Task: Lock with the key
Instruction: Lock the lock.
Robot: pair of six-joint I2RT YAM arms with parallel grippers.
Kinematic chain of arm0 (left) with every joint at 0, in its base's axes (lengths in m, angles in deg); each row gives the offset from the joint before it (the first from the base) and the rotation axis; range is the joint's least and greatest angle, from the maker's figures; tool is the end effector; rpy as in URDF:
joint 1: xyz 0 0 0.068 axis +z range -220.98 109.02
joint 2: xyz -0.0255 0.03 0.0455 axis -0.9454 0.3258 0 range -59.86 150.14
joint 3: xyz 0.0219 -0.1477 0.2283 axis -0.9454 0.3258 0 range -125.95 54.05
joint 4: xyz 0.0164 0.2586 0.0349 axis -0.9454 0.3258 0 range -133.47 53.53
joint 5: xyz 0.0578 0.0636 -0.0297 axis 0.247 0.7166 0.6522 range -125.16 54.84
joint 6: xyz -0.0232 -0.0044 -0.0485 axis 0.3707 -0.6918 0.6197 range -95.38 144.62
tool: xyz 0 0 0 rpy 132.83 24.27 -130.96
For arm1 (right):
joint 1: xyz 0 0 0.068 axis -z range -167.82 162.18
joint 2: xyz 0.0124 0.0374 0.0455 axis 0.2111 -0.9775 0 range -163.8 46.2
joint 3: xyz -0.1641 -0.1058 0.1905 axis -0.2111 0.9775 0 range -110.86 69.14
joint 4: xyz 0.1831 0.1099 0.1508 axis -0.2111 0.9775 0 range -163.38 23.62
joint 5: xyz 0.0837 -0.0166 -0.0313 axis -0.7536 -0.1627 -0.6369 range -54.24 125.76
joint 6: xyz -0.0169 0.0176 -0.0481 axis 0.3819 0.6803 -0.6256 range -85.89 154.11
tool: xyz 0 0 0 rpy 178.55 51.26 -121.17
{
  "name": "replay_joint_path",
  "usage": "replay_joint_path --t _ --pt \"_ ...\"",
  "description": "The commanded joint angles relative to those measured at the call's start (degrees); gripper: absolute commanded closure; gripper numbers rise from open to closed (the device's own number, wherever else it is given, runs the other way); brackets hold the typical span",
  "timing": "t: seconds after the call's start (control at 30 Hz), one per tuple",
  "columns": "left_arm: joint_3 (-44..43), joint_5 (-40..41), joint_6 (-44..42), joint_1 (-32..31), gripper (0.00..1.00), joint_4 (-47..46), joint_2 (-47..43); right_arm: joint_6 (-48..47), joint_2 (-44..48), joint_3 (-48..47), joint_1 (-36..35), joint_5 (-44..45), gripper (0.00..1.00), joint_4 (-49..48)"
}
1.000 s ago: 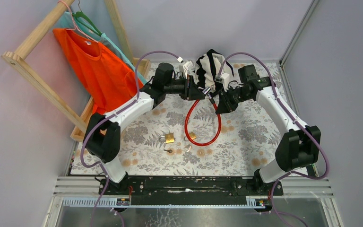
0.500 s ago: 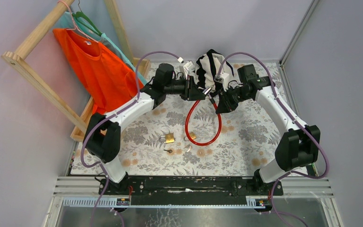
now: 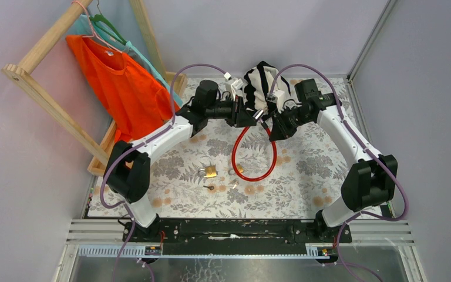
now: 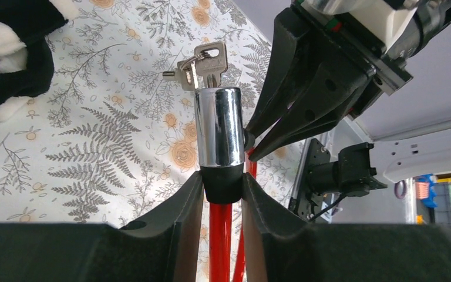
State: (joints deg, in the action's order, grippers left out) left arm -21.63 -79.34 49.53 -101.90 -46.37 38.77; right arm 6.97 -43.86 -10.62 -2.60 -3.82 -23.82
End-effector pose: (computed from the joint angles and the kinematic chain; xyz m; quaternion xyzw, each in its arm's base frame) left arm 0.3323 -0.2280 0.3000 0.2551 0.7469 -0.5209 0.3250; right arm 0.3064 0.1044 0.3050 -0.4072 0.8170 0.2987 0.2784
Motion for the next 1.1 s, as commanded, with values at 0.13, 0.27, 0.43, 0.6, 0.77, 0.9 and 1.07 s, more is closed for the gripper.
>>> replay_joint_path --t 0.13,0.27,0.43,0.6,0.77,0.9,1.07 --pt "0.22 2.12 -9.51 -3.43 1.0 4.52 -2.2 1.06 0.68 -5.87 -0.77 -0.45 1.0 -0.87" --pt "0.91 4.11 -13.08 -4.41 1.0 5.7 -2.09 0.67 0.81 -6.47 -0.77 1.21 1.0 -0.96" --pt "-0.49 5.75 -17.79 -6.17 1.0 7.82 -0.54 -0.1 1.82 -6.89 -0.76 4.15 1.0 -1.67" --pt "-1.71 6.52 -19.46 -7.55 1.0 8.52 1.03 -1.42 3.3 -6.2 -0.77 4.45 1.0 -1.9" --pt "-3.36 6.26 -20.11 -8.72 1.0 7.86 2.96 -2.8 3.83 -5.31 -0.81 2.31 1.0 -1.76" --pt "-4.57 5.28 -19.52 -9.25 1.0 5.4 4.36 -4.49 3.95 -5.31 -0.9 1.0 0.99 -0.96" --pt "-4.79 2.76 -18.73 -9.25 1.0 1.58 4.95 -5.22 6.11 -2.65 -0.86 -0.13 0.98 -3.5"
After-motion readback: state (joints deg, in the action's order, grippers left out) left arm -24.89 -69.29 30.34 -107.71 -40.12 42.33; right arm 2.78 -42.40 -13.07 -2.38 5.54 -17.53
